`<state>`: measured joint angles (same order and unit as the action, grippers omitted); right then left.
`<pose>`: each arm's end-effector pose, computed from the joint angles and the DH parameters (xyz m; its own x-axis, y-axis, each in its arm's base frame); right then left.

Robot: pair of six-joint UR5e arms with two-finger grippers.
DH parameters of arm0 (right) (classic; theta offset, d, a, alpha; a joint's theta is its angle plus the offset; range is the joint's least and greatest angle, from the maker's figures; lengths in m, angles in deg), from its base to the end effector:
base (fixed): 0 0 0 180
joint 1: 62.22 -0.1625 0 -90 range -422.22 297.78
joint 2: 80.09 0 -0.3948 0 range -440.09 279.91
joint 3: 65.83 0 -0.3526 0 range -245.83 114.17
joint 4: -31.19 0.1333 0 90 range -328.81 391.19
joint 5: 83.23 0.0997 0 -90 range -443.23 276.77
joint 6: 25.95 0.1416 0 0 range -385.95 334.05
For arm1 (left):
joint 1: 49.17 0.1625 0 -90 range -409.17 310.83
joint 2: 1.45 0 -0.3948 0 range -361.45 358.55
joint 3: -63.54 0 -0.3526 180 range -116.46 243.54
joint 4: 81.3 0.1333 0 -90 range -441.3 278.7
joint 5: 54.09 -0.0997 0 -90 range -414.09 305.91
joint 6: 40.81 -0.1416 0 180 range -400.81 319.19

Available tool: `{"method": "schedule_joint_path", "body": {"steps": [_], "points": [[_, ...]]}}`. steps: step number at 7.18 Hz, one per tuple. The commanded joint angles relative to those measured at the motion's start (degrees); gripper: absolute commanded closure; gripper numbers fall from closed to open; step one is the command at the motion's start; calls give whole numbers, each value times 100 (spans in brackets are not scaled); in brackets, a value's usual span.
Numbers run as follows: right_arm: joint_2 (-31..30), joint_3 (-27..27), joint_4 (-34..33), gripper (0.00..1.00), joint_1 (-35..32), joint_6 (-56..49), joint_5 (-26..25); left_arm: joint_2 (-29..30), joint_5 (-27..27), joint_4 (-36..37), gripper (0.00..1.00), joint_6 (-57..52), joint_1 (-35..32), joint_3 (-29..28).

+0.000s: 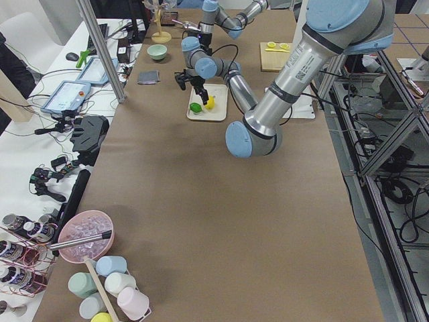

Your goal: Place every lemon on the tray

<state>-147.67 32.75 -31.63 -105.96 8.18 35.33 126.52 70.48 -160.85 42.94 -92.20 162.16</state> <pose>-0.3961 -0.4699 0.3267 0.4735 -0.5532 0.6854 0.1393 0.8154 0.5619 0.4277 -0.4717 0.2529 0.6214 -0.4574 -0.6361 0.2511 0.8853 -0.3913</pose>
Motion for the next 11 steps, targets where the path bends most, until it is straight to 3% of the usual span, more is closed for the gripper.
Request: {"method": "schedule_joint_path", "body": {"steps": [1, 4, 7, 9, 11], "points": [[-421, 56, -413, 1, -309, -3, 237, -893, 85, 299, 2, -1337, -563, 711], [-589, 1012, -2739, 1, -687, -11, 404, -2052, 112, 274, 2, -3903, -1504, 703], [-1280, 1031, -2956, 1, -1406, -563, 780, -2941, 498, 177, 2, -5539, -2217, 694], [-2193, 1259, -2877, 1, -1960, -985, 940, -3642, 664, -557, 2, -5694, -2298, 930], [-2670, 1295, -2894, 1, -2523, -1013, 1369, -4609, 735, -965, 2, -5903, -2568, 1413]]}}
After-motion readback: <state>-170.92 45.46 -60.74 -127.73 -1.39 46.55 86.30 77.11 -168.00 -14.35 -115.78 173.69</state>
